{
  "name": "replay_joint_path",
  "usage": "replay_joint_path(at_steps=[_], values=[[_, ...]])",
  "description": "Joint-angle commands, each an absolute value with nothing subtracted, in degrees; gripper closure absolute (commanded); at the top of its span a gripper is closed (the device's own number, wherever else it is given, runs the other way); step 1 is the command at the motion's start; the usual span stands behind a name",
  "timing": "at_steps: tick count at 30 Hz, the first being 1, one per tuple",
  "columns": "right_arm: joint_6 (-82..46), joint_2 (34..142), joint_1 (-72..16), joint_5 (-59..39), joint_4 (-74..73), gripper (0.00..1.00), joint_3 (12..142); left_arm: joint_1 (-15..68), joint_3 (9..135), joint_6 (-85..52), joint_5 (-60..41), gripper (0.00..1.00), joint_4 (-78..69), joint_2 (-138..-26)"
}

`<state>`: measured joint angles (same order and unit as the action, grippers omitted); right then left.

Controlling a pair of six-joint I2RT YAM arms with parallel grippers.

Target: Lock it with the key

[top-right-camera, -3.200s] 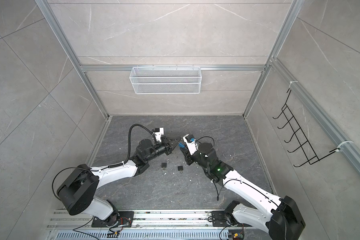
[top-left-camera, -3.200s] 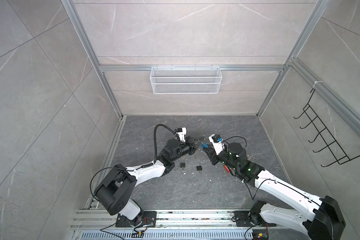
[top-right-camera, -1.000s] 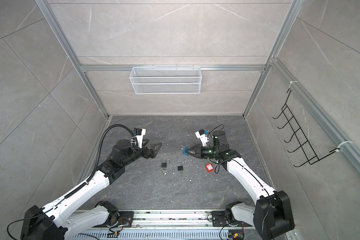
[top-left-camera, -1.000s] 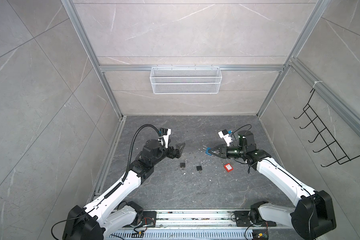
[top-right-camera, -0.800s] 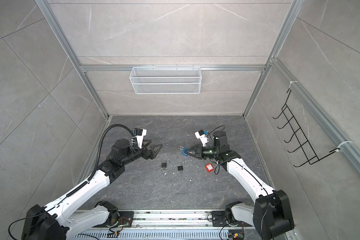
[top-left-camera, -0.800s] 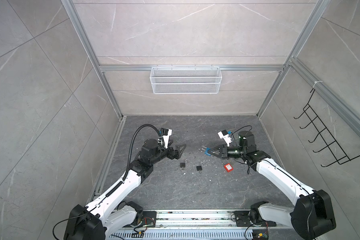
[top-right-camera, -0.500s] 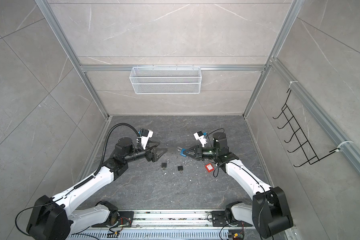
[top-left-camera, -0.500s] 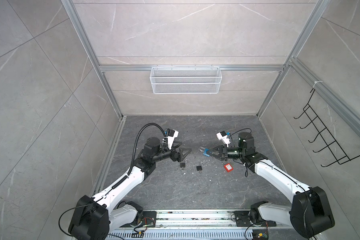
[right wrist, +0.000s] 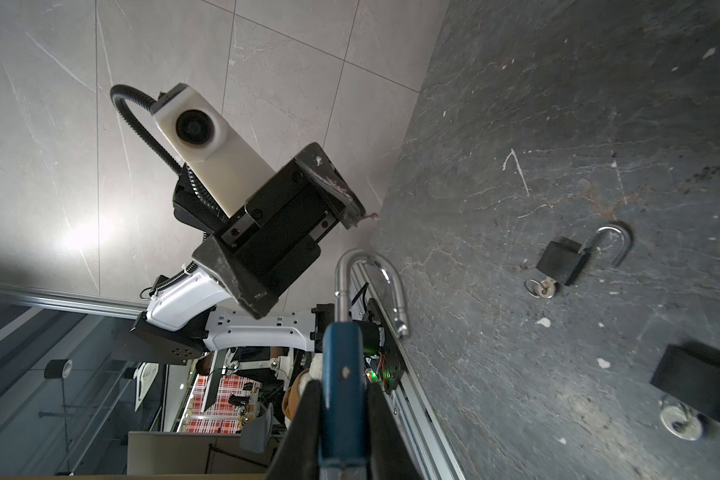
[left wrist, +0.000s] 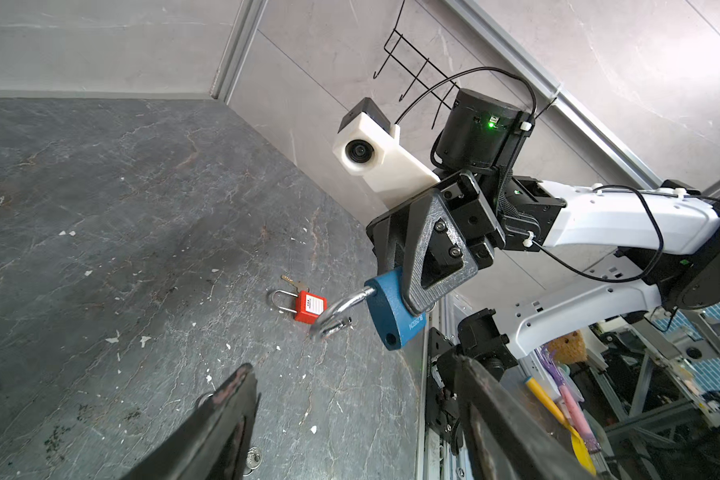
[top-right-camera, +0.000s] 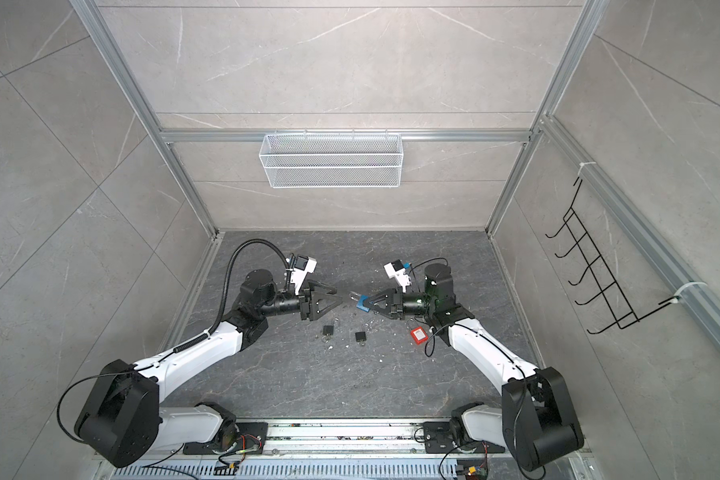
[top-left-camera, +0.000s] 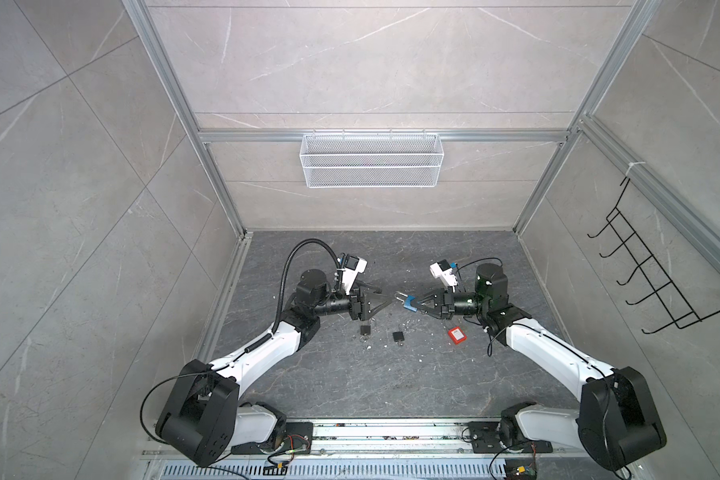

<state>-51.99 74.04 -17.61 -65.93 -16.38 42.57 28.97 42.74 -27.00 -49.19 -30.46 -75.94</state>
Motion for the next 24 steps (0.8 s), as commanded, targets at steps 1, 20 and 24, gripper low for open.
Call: replay_joint_path(at_steps=[1,20,24], values=[[-54.5,74.8,-18.8,-67.9,-22.7,1.0,42.4,28.8,45.4,-29.7,-52.9,0.26,-36.2,-77.1],[-58.4,78.7,-21.8,-66.1,-30.7,1.0,44.0,29.1,47.0,-30.7,-55.6,0.43,-35.6,-80.3],[-58.4,79.1,-21.8,-65.9,-30.6,1.0,44.3,29.3,46.9,-30.7,-55.5,0.46,-35.6,-80.5]])
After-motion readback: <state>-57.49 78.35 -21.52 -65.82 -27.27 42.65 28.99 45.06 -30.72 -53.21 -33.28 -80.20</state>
